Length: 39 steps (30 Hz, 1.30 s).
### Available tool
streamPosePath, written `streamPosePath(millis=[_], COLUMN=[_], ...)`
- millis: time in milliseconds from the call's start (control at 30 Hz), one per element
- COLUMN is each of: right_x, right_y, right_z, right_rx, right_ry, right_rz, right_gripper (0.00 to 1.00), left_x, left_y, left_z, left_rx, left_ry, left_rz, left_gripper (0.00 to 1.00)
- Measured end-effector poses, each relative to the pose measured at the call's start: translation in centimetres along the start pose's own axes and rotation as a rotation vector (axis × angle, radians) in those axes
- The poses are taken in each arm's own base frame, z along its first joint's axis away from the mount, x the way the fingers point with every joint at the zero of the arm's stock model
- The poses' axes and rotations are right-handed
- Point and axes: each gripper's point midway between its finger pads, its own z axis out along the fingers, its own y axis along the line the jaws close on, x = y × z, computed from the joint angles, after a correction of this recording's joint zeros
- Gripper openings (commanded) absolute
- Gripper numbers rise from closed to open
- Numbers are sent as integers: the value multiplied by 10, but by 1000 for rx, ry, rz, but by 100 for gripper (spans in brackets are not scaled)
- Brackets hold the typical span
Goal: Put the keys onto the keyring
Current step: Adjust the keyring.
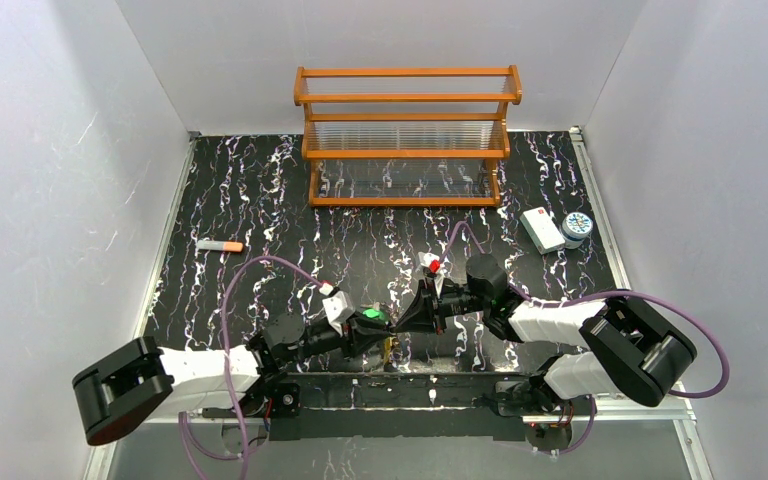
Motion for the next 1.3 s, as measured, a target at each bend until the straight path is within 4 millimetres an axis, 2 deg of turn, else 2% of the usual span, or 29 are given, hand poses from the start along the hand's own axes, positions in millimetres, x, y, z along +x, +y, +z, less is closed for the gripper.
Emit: streamPosePath(millis=[100, 367, 533, 767, 900, 967, 1033, 1233, 1300], right_x=[0, 0, 0, 0, 0, 1, 1, 2, 1], right_y=[0, 0, 0, 0, -1, -1, -1, -2, -3], right_z=[0, 0, 0, 0, 0, 0, 0, -1, -2], right_rx=[0, 0, 1, 2, 4, 3, 4, 16, 26], right_ry=[0, 0, 0, 0, 0, 2, 3, 9, 14], right_rz=[0, 1, 0, 0, 1, 3, 2, -3, -13], right_gripper=[1, 1, 1, 1, 1, 1, 9, 44, 53], left_x=[5, 14, 11, 10, 11, 11, 12, 10, 9], left_y=[-1, -3, -1, 0, 1, 2, 3, 5, 5], left_z=[3, 7, 9, 10, 10, 10, 11, 11, 11], left_rx=[5, 9, -3, -18, -23, -30, -37, -49, -55], left_ry=[11, 30, 11, 3, 5, 7, 6, 4, 4], left_rz=[-14, -30, -30, -41, -44, -46, -47, -50, -49], left_gripper=[17, 15, 7, 10, 0, 0, 0, 0, 0])
